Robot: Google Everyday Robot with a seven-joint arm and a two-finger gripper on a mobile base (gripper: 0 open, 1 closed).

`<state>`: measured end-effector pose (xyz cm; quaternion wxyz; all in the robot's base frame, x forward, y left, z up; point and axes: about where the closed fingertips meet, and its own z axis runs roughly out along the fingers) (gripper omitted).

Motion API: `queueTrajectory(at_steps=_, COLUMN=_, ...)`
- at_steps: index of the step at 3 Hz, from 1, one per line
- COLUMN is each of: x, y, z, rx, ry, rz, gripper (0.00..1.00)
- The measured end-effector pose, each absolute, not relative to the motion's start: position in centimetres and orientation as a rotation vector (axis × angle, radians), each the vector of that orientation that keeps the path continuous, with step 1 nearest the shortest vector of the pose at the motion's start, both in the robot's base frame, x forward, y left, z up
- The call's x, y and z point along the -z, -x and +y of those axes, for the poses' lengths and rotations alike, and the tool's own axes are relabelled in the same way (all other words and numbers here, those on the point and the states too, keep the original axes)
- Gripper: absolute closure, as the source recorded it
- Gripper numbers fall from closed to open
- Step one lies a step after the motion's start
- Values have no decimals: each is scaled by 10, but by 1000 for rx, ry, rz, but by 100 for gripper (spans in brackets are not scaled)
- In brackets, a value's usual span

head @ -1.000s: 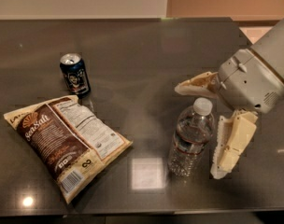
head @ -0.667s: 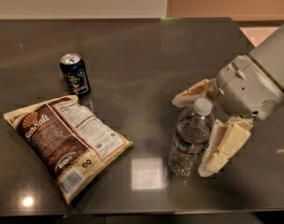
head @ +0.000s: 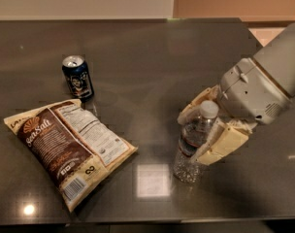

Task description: Move water bottle near brown chip bag

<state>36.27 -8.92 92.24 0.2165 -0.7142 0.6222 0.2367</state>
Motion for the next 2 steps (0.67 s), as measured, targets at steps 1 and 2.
queueTrajectory(at_steps=1, x=-926, y=-375, z=-88, rx=-627, ry=1976, rz=1750, gripper=88)
queueTrajectory(at_steps=2, x=-930, y=-391, z=-84, rx=-609, ry=1964, rz=1771, gripper=100)
